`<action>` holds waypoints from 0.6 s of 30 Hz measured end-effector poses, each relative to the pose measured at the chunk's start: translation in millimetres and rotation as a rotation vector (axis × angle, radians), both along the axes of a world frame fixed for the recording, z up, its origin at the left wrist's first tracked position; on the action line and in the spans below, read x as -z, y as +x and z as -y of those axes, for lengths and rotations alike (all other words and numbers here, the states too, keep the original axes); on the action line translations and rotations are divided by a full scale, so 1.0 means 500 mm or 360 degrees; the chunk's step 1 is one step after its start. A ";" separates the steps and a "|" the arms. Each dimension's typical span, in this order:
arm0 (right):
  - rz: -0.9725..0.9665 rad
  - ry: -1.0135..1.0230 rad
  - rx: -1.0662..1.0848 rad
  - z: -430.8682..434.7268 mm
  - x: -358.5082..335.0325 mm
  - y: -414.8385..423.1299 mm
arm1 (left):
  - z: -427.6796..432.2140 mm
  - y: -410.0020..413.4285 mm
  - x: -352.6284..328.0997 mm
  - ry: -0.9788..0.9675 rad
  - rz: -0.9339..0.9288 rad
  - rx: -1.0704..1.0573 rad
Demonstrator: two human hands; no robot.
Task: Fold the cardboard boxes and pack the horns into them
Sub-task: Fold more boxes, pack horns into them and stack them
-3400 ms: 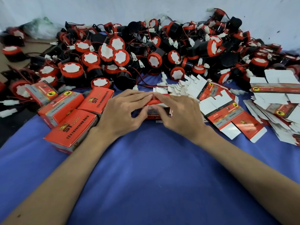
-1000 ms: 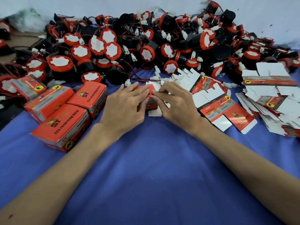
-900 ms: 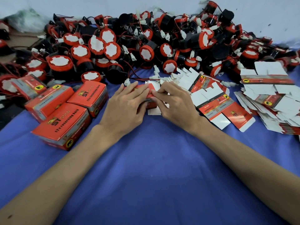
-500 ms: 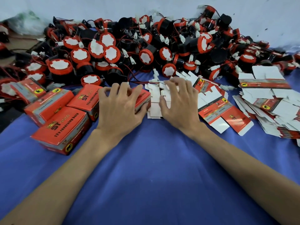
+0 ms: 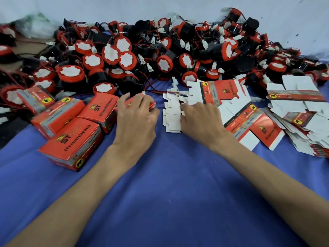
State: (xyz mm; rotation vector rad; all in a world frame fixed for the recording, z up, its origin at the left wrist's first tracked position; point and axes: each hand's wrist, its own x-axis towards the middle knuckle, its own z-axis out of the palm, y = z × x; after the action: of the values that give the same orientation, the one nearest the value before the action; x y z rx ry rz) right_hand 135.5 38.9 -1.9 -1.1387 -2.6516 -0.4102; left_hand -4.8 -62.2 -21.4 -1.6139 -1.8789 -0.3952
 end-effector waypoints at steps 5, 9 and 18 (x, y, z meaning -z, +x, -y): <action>-0.0015 -0.0202 0.0347 -0.081 -0.055 0.043 | 0.007 0.009 -0.009 0.0197 0.0127 0.0404; 0.0310 -0.0746 0.0608 -0.107 -0.055 0.073 | 0.003 0.020 -0.004 0.0157 0.0128 0.0559; 0.0498 -0.0623 0.0341 -0.082 -0.098 0.086 | 0.008 0.013 -0.003 0.0115 0.0245 0.0647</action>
State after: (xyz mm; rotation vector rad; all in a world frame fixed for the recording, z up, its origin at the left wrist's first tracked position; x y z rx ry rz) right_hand 178.6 80.1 47.0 -1.6009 -2.9784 -0.1091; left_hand 1.7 -66.1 -19.8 -1.9628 -1.6132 -0.7687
